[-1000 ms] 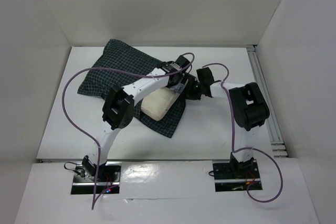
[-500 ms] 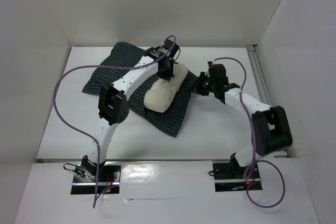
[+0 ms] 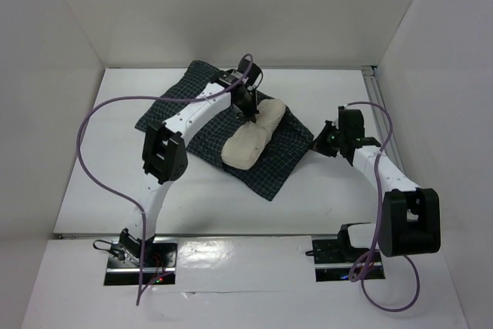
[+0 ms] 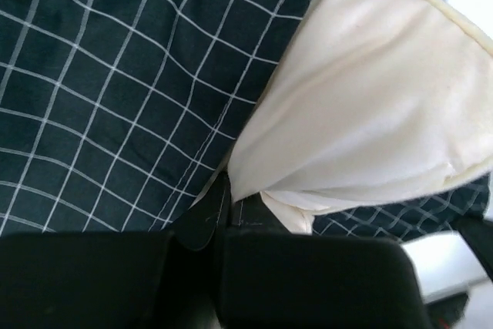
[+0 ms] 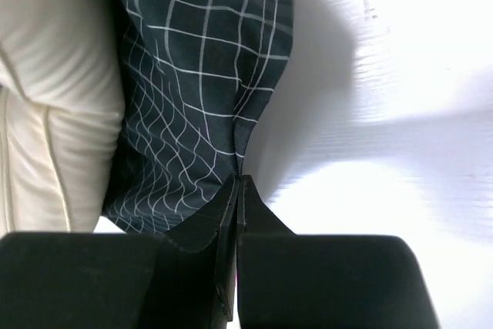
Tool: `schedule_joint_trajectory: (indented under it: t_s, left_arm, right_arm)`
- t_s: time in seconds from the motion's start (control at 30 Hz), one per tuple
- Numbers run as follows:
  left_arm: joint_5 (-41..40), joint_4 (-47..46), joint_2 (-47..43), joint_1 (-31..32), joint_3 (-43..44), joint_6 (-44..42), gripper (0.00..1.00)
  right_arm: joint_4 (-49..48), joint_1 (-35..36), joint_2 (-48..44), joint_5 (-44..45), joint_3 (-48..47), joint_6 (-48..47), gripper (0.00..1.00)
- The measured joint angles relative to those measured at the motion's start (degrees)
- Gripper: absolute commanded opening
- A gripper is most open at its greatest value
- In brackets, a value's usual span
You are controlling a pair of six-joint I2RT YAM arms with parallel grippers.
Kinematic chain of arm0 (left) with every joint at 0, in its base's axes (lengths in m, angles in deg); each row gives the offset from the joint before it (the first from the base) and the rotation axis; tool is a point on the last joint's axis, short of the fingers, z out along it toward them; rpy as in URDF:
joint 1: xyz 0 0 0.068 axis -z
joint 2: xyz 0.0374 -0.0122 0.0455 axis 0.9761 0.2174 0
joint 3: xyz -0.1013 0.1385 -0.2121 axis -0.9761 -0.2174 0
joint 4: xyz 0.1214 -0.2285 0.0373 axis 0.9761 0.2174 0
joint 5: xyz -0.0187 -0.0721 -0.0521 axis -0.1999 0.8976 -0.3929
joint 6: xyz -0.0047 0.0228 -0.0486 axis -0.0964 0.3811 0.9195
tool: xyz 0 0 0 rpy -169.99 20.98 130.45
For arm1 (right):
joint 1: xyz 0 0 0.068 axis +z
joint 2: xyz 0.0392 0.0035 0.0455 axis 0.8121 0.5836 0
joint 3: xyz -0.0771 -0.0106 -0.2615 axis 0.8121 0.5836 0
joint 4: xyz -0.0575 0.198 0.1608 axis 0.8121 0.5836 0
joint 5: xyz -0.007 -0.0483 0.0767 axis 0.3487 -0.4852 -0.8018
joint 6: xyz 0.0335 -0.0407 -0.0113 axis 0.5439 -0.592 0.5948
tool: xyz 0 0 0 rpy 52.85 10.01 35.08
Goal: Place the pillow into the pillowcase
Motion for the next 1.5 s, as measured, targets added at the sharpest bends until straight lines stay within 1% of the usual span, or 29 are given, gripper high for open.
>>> schedule_joint_trajectory:
  t_s: [0.13,0.27,0.4,0.5,0.53,0.57,0.6,0.63,0.67,0.73,0.83,0.9,0.97,1.03,1.07,1.1,1.17,1.3,1.4,1.43,1.5]
  left_arm:
    - [5.31,-2.93,-3.23,-0.35,-4.42,-0.35,0.00]
    - [13.16,-5.33,-9.79,-2.47,-8.39,-0.44,0.00]
    - [22.51,-7.48,-14.58,-6.82,-9.14,-0.11,0.00]
    - [29.09,-9.03,-15.56,-10.75,-9.11,0.37,0.00]
    - [31.04,-9.20,-15.56,-11.67,-9.11,0.70,0.00]
    - [32.50,-9.22,-15.56,-12.22,-9.14,1.11,0.00]
    - [33.77,-9.25,-15.56,-12.63,-9.14,1.27,0.00]
    - [34.88,-9.44,-15.56,-12.83,-9.14,1.40,0.00]
    - [35.76,-9.94,-15.56,-12.96,-9.14,1.46,0.00]
    - [36.68,-11.45,-15.58,-13.18,-9.14,1.66,0.00]
    - [37.59,-12.70,-15.61,-13.49,-9.44,2.47,0.00]
    - [38.51,-14.47,-15.78,-13.68,-10.69,3.06,0.00]
    - [39.47,-15.80,-15.93,-13.70,-12.20,4.04,0.00]
    - [40.28,-16.87,-15.93,-13.70,-13.31,4.57,0.00]
    - [40.39,-17.20,-15.93,-13.70,-13.64,4.72,0.00]
    - [40.44,-17.42,-15.93,-13.70,-13.79,4.90,0.00]
    - [40.72,-17.86,-15.93,-13.88,-13.79,5.64,0.00]
    - [41.94,-18.86,-16.33,-14.97,-13.64,6.78,0.00]
    - [42.82,-19.26,-16.63,-15.91,-12.70,7.48,0.00]
    - [43.08,-19.37,-16.76,-16.22,-12.37,7.58,0.00]
    - [43.56,-19.91,-17.16,-16.83,-12.22,8.02,0.00]
  right_arm:
    - [0.22,-1.05,0.22,0.50,-0.09,-0.33,0.00]
    - [-0.15,-1.92,3.06,1.92,-1.57,-0.35,0.00]
    - [-1.27,-2.38,8.39,3.23,-3.43,-0.35,0.00]
    - [-2.97,-2.27,13.55,2.69,-5.33,-0.28,0.00]
    - [-3.39,-2.08,14.49,2.40,-5.68,-0.11,0.07]
    - [-3.54,-1.84,14.78,2.23,-5.95,0.20,0.21]
    - [-3.52,-1.44,14.82,2.19,-6.23,0.48,0.42]
    - [-3.48,-0.72,14.67,2.29,-6.67,1.20,0.49]
    - [-3.45,0.04,14.56,2.86,-7.21,1.42,0.54]
    - [-3.26,2.84,13.51,4.35,-8.41,2.60,0.57]
    - [-3.37,8.90,9.73,7.45,-9.25,5.42,0.58]
    - [-3.50,13.70,6.69,10.27,-9.73,7.54,0.53]
    - [-4.13,18.86,5.44,13.05,-11.17,9.18,0.44]
    - [-6.08,23.54,6.40,14.86,-13.05,10.86,0.37]
    - [-7.02,24.74,7.28,14.91,-13.64,11.28,0.36]
    - [-8.59,25.46,8.72,14.84,-14.05,11.80,0.36]
    - [-12.24,25.73,11.76,14.73,-14.08,12.72,0.32]
    - [-20.50,25.38,17.66,14.01,-12.94,14.36,0.32]
    - [-27.45,24.96,21.29,12.63,-12.46,15.34,0.33]
    - [-29.73,24.96,22.49,12.31,-12.39,15.58,0.36]
    - [-34.05,24.92,24.37,12.20,-12.28,16.00,0.38]
